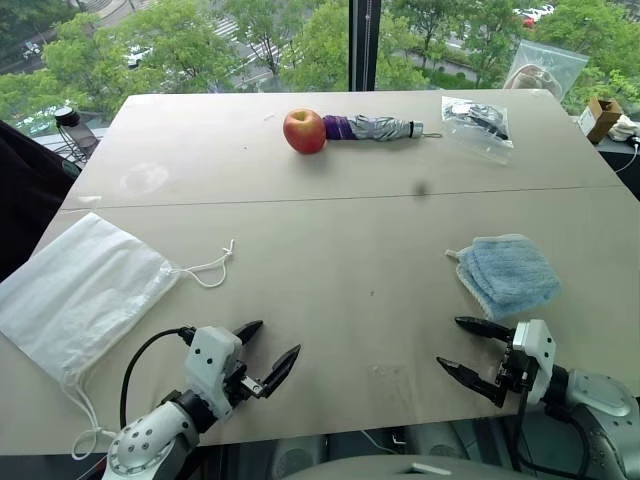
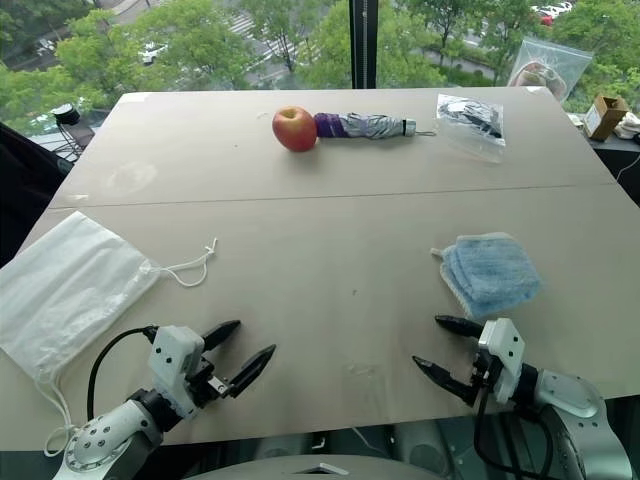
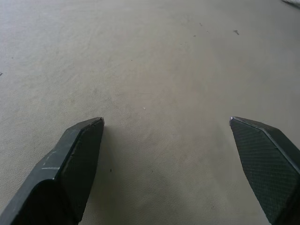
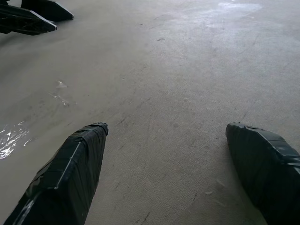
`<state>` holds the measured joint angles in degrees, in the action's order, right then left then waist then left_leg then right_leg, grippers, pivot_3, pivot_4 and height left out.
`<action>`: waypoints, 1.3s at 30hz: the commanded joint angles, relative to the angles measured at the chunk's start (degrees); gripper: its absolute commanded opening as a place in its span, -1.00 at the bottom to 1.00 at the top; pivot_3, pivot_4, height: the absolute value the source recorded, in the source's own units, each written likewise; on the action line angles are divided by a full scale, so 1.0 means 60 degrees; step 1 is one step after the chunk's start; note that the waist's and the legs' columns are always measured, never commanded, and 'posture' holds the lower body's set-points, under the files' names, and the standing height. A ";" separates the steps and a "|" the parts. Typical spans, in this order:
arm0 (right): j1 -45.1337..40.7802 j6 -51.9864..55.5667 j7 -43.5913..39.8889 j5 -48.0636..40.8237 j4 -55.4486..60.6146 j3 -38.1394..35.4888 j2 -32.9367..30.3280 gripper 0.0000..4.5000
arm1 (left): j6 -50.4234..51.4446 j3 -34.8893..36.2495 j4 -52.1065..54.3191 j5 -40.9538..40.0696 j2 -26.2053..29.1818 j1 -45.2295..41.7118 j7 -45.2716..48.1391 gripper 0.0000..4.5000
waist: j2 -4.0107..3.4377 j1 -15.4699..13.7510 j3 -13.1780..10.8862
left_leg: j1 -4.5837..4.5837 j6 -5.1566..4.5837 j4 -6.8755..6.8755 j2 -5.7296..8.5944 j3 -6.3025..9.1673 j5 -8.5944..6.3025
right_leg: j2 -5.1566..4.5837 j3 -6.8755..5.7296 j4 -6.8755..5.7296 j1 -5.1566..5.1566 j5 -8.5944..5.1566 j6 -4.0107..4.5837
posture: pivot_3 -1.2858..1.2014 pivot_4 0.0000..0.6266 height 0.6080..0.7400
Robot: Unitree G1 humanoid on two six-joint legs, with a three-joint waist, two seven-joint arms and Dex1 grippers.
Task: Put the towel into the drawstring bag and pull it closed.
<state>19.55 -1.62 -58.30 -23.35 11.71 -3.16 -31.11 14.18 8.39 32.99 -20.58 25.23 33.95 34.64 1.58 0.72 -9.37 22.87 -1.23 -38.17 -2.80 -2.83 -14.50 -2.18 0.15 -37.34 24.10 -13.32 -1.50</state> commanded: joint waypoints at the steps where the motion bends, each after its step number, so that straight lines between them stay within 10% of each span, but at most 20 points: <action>1: 0.0103 -0.0296 -0.0078 -0.0085 -0.0067 -0.0154 0.0001 0.92 | -0.0467 0.0152 -0.0576 0.0051 0.0123 0.0323 0.0364 0.97 | 0.0000 0.0000 0.0000 | 0.0000 0.0000 0.0000 0.0000 0.0000 0.0000 | 0.0000 0.0000 0.0000 0.0000 0.0000 0.0000 | 0.03 -0.52 1.00; 25: -0.0613 -0.0209 -0.0998 -0.0626 -0.0119 0.0214 -0.0035 0.92 | -0.0802 0.0354 0.0642 0.0549 -0.0462 0.0683 -0.1068 0.97 | -0.0011 -0.0009 0.0002 | 0.0002 0.0001 0.0016 -0.0003 0.0000 -0.0002 | 0.0005 -0.0001 0.0019 0.0000 0.0000 0.0001 | 0.03 -0.52 1.00; 39: -0.3023 0.1001 -0.1698 -0.1860 0.1332 0.0815 -0.0209 0.92 | -0.1318 0.1798 0.0959 0.5722 -0.1587 0.0967 -0.4887 0.97 | 0.0019 -0.0053 -0.0015 | 0.0026 -0.0059 0.0021 0.0000 0.0001 0.0010 | 0.0019 -0.0040 0.0054 -0.0005 0.0001 0.0001 | 0.03 -0.52 1.00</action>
<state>1.92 4.69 -67.26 -33.20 17.85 1.72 -32.20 5.83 16.50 36.16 11.70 16.29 38.66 8.00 1.70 0.40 -9.46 23.04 -1.62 -38.05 -2.79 -2.82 -14.46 -2.07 -0.10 -37.01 24.07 -13.31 -1.49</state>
